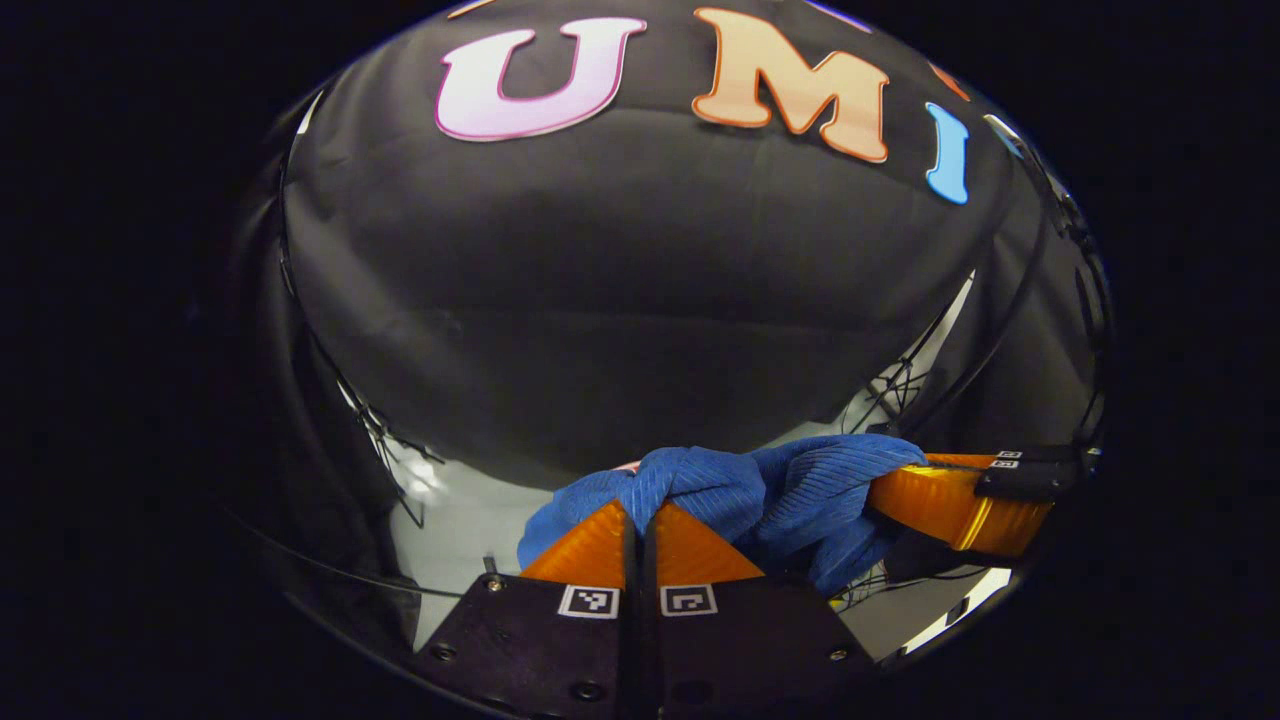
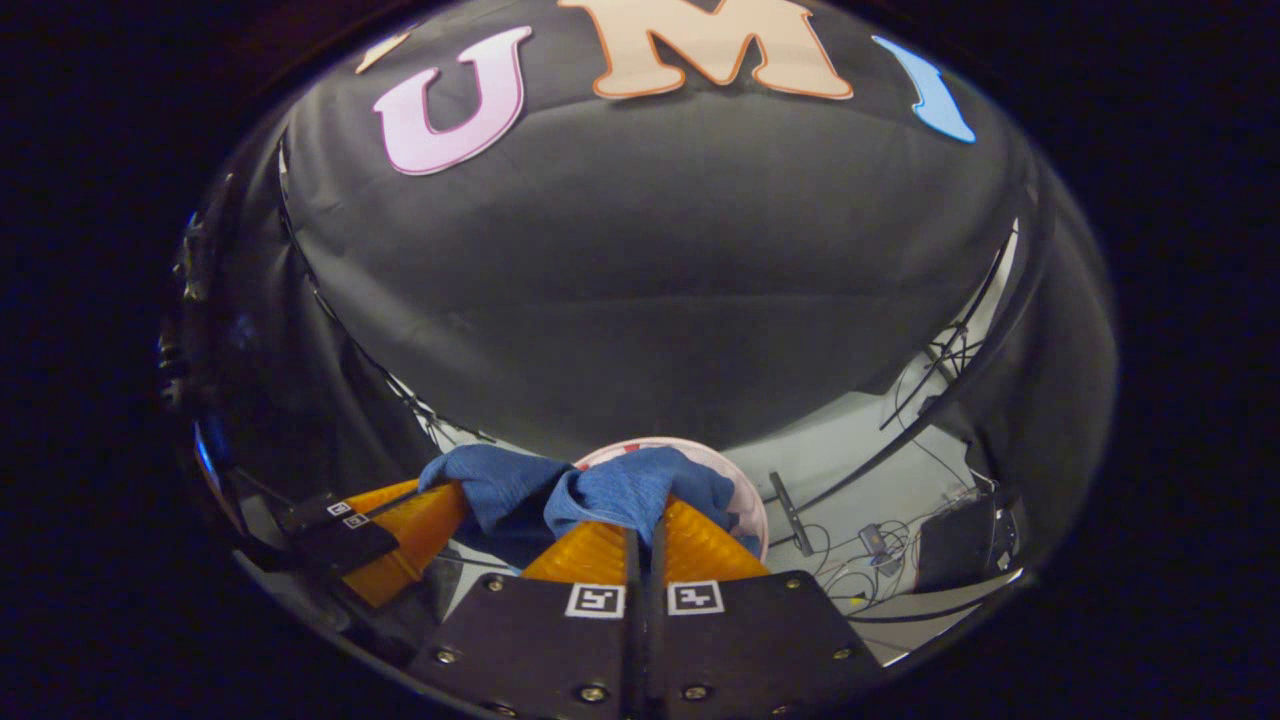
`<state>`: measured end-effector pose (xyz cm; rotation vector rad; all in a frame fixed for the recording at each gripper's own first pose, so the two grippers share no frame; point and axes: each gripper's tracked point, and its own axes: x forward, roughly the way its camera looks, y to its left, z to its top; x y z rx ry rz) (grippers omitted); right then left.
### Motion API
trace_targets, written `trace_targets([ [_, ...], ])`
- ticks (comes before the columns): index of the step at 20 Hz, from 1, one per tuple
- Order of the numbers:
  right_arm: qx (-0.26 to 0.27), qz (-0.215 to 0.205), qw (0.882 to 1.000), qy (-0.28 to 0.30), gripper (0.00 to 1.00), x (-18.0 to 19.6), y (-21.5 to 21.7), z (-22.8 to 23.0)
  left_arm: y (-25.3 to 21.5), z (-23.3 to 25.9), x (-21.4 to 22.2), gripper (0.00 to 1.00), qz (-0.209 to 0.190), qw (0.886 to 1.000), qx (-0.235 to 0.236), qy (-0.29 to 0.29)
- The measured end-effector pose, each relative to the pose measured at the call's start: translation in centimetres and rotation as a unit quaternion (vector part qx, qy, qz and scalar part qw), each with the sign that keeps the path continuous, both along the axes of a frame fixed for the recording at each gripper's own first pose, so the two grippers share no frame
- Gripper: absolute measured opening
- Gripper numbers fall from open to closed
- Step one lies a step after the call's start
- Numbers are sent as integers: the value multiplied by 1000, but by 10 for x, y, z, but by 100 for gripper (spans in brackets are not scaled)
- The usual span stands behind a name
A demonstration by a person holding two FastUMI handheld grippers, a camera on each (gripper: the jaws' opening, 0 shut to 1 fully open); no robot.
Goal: Grasp the clothes on the hanger with both hands and then place them into the laundry hamper below.
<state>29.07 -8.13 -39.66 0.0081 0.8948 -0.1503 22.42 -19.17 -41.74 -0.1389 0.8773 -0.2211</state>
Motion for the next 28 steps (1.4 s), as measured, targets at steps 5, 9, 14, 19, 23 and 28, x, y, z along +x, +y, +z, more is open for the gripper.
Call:
trace_targets([
  [5, 8, 2, 999, 40, 5, -6, -6, -33, 0, -42, -13, 1, -1, 999, 11, 51],
  [9, 1, 16, 997, 78, 2, -9, -7, -56, 0, -62, -16, 2, -11, 997, 12, 79],
  [14, 6, 7, 995, 103, 2, -8, -6, -77, 2, -75, -20, 2, -12, 994, 19, 106],
  [19, 0, 0, 993, 114, 2, -8, -4, -86, 2, -87, -19, 4, -12, 993, 14, 114],
  [23, 2, -25, 991, 130, 4, -19, -12, -92, 6, -93, -26, 6, -11, 992, 12, 127],
  [28, 12, -20, 994, 104, 9, -27, 10, -70, 5, -66, -31, 16, -27, 994, 16, 107],
])
